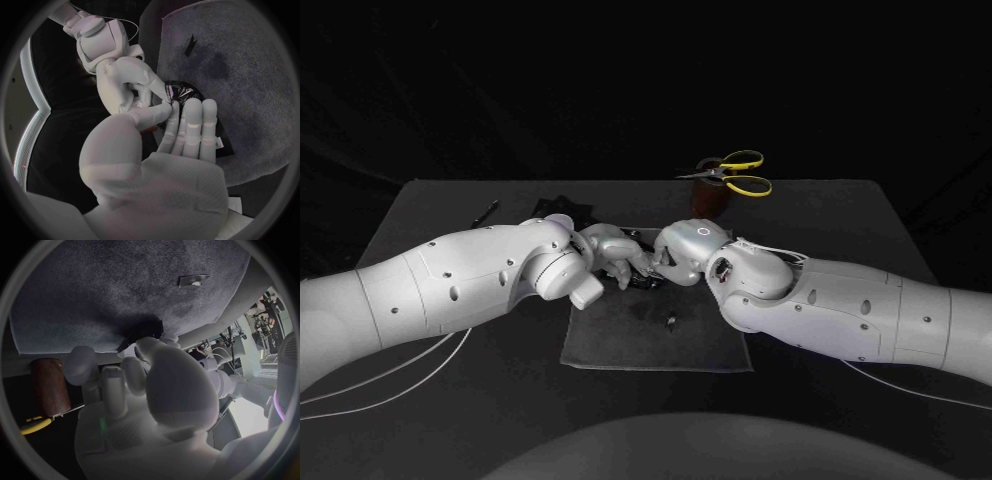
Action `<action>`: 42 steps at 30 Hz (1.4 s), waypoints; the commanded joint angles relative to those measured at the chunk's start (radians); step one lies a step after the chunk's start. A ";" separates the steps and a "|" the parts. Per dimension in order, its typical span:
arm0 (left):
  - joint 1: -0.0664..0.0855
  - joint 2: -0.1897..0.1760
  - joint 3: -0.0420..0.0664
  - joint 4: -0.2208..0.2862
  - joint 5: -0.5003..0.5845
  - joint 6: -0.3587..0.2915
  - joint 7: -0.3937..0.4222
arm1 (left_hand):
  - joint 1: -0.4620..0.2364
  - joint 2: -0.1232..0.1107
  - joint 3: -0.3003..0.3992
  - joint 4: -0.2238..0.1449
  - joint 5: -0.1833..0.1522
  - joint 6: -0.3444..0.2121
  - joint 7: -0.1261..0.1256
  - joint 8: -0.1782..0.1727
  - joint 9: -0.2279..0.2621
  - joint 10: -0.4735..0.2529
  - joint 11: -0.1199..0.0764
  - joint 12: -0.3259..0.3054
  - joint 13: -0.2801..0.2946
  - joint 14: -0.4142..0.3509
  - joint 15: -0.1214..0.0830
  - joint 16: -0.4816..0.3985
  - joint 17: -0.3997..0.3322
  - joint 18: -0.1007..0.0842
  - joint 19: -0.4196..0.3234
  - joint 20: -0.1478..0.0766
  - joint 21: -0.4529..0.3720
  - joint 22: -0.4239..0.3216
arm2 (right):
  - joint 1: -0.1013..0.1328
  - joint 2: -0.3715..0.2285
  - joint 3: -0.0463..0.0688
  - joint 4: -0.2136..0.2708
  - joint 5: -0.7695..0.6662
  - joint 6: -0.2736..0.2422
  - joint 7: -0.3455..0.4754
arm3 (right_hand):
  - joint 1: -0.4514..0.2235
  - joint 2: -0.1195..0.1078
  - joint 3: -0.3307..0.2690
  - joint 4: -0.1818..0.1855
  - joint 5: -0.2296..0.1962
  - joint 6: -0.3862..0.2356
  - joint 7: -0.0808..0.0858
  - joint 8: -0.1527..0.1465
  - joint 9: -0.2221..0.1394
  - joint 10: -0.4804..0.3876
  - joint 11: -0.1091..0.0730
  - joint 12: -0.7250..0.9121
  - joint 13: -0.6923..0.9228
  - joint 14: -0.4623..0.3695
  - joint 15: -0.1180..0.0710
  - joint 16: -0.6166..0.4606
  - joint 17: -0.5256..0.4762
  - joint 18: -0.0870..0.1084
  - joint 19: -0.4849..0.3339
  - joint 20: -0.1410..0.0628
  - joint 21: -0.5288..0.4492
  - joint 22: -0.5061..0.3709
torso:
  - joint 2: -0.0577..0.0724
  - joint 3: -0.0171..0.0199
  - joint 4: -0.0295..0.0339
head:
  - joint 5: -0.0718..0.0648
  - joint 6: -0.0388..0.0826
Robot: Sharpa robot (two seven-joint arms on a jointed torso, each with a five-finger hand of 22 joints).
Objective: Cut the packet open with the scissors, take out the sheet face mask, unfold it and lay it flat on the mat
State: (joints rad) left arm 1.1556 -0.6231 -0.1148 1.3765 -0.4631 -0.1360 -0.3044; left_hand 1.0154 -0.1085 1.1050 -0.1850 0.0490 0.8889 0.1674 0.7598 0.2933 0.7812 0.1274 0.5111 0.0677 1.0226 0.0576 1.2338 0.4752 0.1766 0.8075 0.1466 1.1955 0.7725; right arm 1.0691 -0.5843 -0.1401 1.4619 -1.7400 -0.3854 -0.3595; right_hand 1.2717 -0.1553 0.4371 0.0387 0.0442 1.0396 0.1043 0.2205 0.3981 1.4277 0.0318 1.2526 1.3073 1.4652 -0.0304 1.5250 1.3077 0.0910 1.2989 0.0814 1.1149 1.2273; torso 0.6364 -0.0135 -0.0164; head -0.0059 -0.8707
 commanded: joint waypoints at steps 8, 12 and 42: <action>0.000 0.005 0.001 0.006 0.017 0.038 0.013 | 0.001 0.013 0.008 -0.002 0.005 0.019 -0.009 0.026 0.104 0.010 -0.001 -0.004 -0.002 0.003 -0.007 0.006 -0.003 0.010 -0.011 0.000 0.004 0.001 | -0.005 0.004 -0.005 -0.006 0.000 0.008 0.031 | 0.034 0.041 0.021 -0.001 0.004 0.047 -0.017 0.026 0.005 0.031 -0.022 0.062 0.090 0.088 -0.019 0.012 0.187 0.012 0.020 -0.017 0.030 0.025 | 0.000 -0.0001 -0.0001 | -0.001 -0.002; 0.000 0.005 0.001 0.006 0.018 0.039 0.013 | 0.001 0.013 0.009 -0.002 0.005 0.019 -0.009 0.026 0.104 0.010 -0.001 -0.004 -0.002 0.003 -0.007 0.006 -0.003 0.010 -0.011 0.000 0.005 0.002 | -0.005 0.002 -0.005 -0.007 0.006 -0.046 0.050 | 0.039 0.065 0.029 0.004 0.004 0.056 -0.027 0.035 0.008 0.050 -0.030 0.097 0.114 0.091 -0.026 0.017 0.198 0.007 0.034 -0.024 0.049 0.041 | 0.000 0.0003 0.0005 | -0.001 -0.001; 0.008 -0.018 0.010 0.026 0.008 0.002 0.026 | -0.010 0.029 -0.077 0.023 0.003 0.010 -0.051 -0.017 0.124 0.105 -0.059 0.285 0.100 0.077 -0.050 0.159 0.025 0.009 0.020 -0.033 -0.006 -0.026 | -0.002 -0.089 0.005 0.106 0.062 -0.183 0.099 | 0.061 0.101 0.078 -0.006 0.004 0.066 -0.035 0.069 0.029 0.083 -0.039 0.163 0.160 0.096 -0.036 0.027 0.219 0.000 0.056 -0.036 0.080 0.068 | -0.002 0.0007 0.0002 | -0.001 0.009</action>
State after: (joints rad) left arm 1.1596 -0.6391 -0.1064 1.3977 -0.4486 -0.1277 -0.2923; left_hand 0.9964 -0.0901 1.0300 -0.1630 0.0500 0.8905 0.1295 0.7476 0.2932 0.8849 0.0796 0.7783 0.1615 1.0893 0.0102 1.3838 0.4911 0.1682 0.8260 0.1209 1.1949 0.7474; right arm 1.0646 -0.6683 -0.1369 1.5541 -1.6927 -0.5361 -0.2744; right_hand 1.3335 -0.0592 0.5093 0.0328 0.0445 1.0964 0.0701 0.2803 0.4141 1.4666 0.0001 1.4113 1.3081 1.4665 -0.0575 1.5451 1.3076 0.0841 1.3473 0.0481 1.1906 1.2941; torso 0.6354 -0.0128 -0.0170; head -0.0072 -0.8636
